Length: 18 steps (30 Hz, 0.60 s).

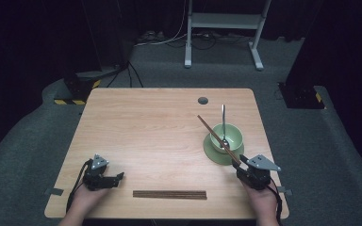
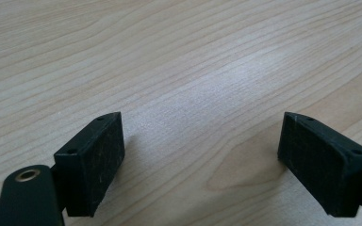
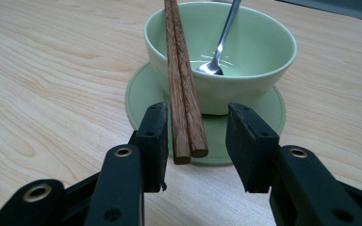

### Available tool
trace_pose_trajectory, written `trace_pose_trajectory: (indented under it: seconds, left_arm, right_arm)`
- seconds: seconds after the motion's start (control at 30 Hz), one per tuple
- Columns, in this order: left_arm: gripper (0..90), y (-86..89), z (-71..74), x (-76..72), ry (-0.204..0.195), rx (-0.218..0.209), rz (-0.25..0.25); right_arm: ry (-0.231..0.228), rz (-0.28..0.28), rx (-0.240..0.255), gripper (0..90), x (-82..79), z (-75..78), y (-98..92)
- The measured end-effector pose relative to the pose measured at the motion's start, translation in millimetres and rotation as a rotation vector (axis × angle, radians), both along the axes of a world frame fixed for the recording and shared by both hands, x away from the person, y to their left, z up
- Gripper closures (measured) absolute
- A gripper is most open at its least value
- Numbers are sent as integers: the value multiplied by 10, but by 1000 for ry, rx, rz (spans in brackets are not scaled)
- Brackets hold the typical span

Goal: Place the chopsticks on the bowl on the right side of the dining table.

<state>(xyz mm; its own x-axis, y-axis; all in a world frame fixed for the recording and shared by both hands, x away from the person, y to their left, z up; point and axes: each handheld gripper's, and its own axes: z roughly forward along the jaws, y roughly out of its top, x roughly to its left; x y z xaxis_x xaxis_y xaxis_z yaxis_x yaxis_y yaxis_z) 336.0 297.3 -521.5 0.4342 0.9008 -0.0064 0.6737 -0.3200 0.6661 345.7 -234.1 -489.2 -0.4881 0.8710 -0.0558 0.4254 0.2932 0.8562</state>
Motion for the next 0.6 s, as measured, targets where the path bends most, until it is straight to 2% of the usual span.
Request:
trace_pose_trajectory:
  seconds: [0.07,0.13,0.17,0.23,0.37,0.43,0.47,0.57,0.6]
  left_arm:
    - [149,-6,28,59,30,-15,3]
    - [148,-20,81,113,26,-23,-3]
    - [148,-29,119,146,17,-24,-3]
    - [146,-40,212,215,-10,-52,11]
    - [150,-97,400,372,-66,-130,10]
    - [150,-161,447,437,-77,-146,9]
    - [148,-232,480,495,-92,-169,-3]
    - [148,-315,494,535,-108,-187,-15]
    - [148,-415,502,558,-126,-187,-37]
  right_arm:
    - [0,-12,0,567,-11,2,-8]
    - [-1,-25,-6,544,-17,2,-26]
    - [1,-35,-4,541,-19,-1,-38]
    - [9,-51,6,538,-23,-10,-68]
    - [2,-81,3,521,-47,7,-118]
    - [2,-105,20,506,-60,12,-149]
    - [10,-124,43,501,-67,2,-169]
    - [14,-137,42,501,-72,2,-173]
    - [16,-144,31,502,-72,19,-170]
